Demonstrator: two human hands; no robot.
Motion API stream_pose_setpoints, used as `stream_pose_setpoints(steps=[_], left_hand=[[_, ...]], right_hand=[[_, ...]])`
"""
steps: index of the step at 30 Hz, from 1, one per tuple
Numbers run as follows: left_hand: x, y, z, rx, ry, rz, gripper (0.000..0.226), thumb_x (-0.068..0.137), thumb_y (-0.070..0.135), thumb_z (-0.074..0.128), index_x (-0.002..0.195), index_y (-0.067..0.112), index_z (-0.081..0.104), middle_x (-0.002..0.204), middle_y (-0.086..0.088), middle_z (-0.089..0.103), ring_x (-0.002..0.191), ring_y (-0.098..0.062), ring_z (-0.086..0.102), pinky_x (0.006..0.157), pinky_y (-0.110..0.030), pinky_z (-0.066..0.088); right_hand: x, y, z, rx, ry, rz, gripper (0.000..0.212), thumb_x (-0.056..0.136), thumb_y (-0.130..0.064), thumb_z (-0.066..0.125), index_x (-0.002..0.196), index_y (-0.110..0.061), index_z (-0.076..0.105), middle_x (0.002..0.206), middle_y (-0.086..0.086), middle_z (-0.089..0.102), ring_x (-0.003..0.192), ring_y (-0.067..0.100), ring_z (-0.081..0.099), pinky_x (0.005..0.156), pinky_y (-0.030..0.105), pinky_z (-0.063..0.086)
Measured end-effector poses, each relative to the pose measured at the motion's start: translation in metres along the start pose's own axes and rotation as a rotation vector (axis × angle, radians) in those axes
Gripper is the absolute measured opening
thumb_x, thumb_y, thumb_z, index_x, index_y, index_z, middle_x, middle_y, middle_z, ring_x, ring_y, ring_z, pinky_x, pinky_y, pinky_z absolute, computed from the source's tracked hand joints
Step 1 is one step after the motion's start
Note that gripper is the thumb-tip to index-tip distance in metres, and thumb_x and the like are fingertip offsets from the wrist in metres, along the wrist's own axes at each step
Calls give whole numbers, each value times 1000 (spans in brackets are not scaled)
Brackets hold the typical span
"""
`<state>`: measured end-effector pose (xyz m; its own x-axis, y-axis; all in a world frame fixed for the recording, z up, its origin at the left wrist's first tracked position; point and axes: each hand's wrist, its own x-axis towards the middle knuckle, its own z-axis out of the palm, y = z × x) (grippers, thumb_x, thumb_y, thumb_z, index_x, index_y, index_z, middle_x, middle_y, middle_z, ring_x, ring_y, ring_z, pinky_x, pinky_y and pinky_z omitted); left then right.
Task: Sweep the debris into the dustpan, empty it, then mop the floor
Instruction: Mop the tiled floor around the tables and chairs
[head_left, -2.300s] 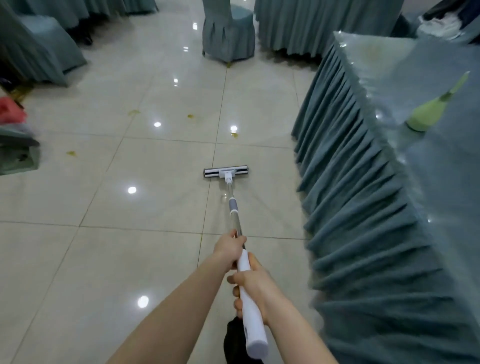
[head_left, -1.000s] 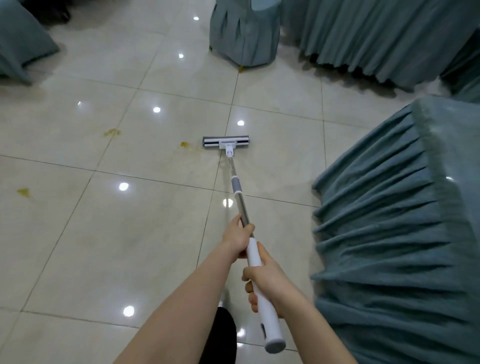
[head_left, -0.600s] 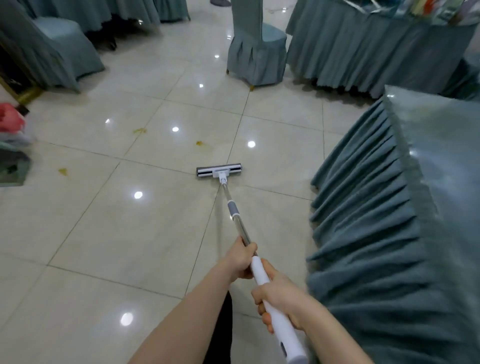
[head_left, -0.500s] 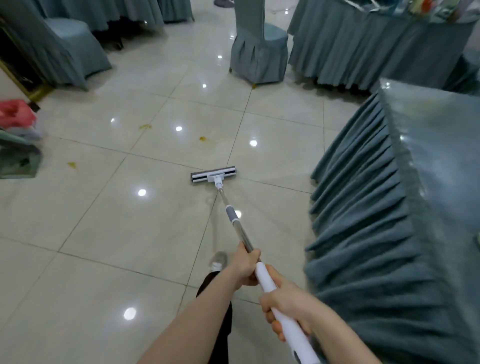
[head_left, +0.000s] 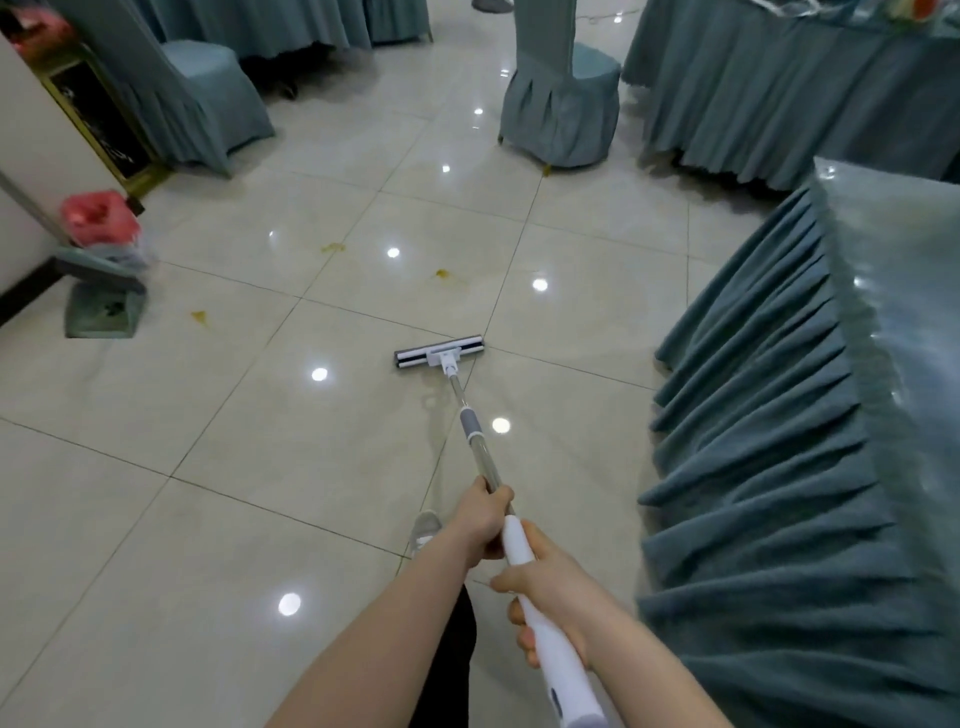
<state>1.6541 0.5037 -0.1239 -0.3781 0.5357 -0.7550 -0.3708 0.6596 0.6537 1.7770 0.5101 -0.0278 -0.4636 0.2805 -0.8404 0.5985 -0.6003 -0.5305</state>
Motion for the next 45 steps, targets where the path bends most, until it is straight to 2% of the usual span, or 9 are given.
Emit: stream_pose_setpoints(steps=[7,13,19,22,25,31,35,39,45], left_hand=[[99,89,-65,41,50,39,9,93,19,47,93,12,52,77,-6,52,66,-19,50,56,-28,44],[233,192,-124,59,82,80,11,93,20,49,97,11,54,73,-4,52,64,-18,51,54,-26,45],[356,276,-137,59,122,105,16,92,18,48,106,14,55,76,-5,53,63,-18,50,52,-26,45],[393,290,-134,84,137,118,9,92,18,48,99,16,52,76,-5,52,62,-19,49,52,-25,44],[399,283,-115,84,117,115,8,91,21,48,99,20,49,76,-5,52,64,-21,51,53,-29,47],[349,242,-73,83,69,93,25,91,22,45,115,31,44,87,-9,56,73,-26,55,61,-37,51],[284,206,-48,92,11,91,18,93,21,44,109,29,45,80,-7,53,69,-23,52,60,-34,48],[209,158,-13,146,-40,71,17,92,21,44,109,20,48,80,-7,54,68,-22,53,60,-33,48],[96,78,46,185,-102,29,12,93,20,43,104,16,45,81,-8,54,67,-22,53,50,-28,45]], right_hand=[[108,-98,24,38,-6,-40,44,89,-4,50,118,-37,54,60,7,43,38,17,40,40,21,38],[230,-223,31,45,58,-154,52,84,3,53,123,-31,58,89,19,64,43,18,47,41,23,42],[326,-320,6,60,132,-172,61,84,-1,56,118,-51,61,69,12,53,45,20,48,42,24,44],[348,-338,-9,55,128,-168,71,85,-3,56,88,-73,51,68,14,52,41,22,47,41,25,45],[345,-331,-28,42,144,-139,78,85,-2,56,69,-78,51,65,15,51,38,21,45,41,25,43],[305,-273,-49,35,201,-135,78,86,1,58,135,-57,40,62,6,57,37,19,48,41,24,41],[248,-217,-52,48,203,-118,80,83,2,59,145,-45,41,68,7,63,41,20,51,48,29,45],[166,-155,-55,121,200,-144,80,83,6,57,146,-41,41,52,0,61,37,19,50,44,25,42],[54,-55,-52,240,215,-71,81,84,10,55,144,-43,43,54,16,46,33,19,40,36,21,38]])
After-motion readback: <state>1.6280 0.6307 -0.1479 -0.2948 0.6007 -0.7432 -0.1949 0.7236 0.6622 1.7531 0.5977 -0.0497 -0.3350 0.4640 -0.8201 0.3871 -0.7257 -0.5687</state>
